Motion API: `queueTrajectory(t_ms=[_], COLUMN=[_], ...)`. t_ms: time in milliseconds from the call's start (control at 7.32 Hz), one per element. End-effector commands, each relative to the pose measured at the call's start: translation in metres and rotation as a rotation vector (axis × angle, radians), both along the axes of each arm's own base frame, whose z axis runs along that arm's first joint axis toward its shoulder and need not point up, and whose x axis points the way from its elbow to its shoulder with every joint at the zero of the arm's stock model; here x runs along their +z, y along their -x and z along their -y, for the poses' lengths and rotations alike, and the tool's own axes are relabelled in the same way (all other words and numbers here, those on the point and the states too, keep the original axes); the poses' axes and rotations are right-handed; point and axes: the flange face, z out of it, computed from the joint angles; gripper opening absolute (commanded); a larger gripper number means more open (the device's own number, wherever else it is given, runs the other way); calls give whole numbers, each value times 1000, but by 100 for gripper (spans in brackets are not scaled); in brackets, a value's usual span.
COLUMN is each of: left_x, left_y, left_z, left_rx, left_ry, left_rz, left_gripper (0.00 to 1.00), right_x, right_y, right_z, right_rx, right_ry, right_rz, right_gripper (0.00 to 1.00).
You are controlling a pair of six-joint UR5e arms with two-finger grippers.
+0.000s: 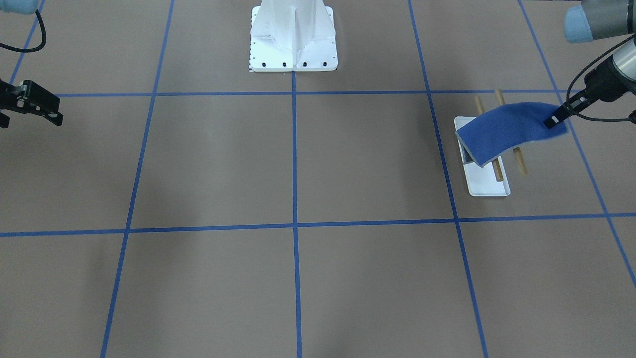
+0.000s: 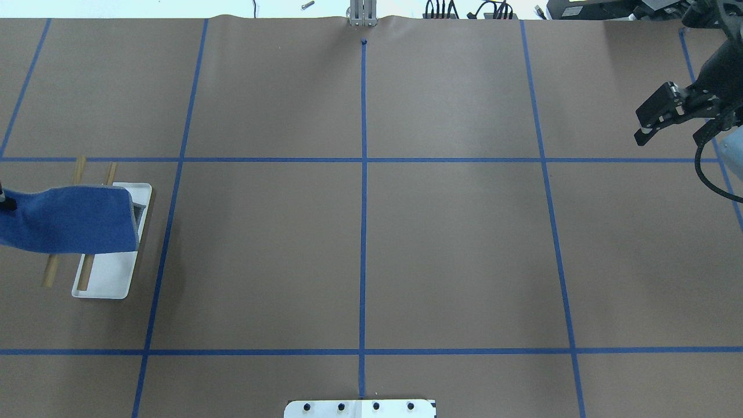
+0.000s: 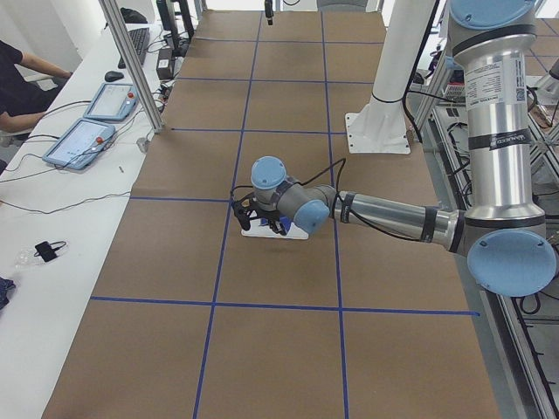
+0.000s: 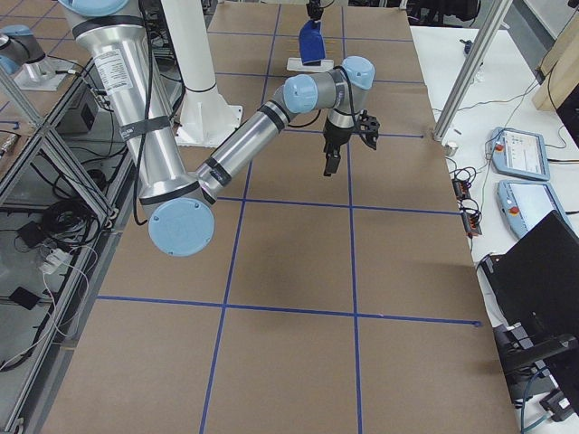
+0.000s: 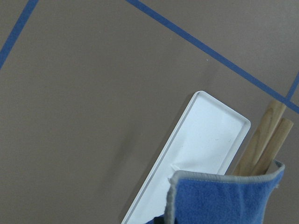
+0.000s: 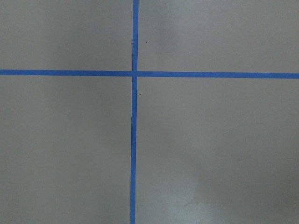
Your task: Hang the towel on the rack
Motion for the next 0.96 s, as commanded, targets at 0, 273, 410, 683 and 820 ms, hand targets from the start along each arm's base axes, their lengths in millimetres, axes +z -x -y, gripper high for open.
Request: queueTrajectory(t_ms=[0,273,410,683,820], left_x=[12,37,58,88,90], left_y=[-1,10,45,101,126], left_z=[19,23,38,72,89], left_rx=[-47,62,51,145,258], left_ry=[-39,-222,-277,-417,-511], left_rz=[75,119,181,259,302], left_gripper=[98,98,98,98,98], right_x=[7,20,22,79,114], right_y=[-3,-12,-14,-55,-70], right_z=[0,-2,-1,-5,-4], right_rx=[14,26,29,100,127], right_ry=[16,24,26,71,48], right_rz=[-14,-43,-47,-62,-50], right_gripper=[100,100,100,100,100])
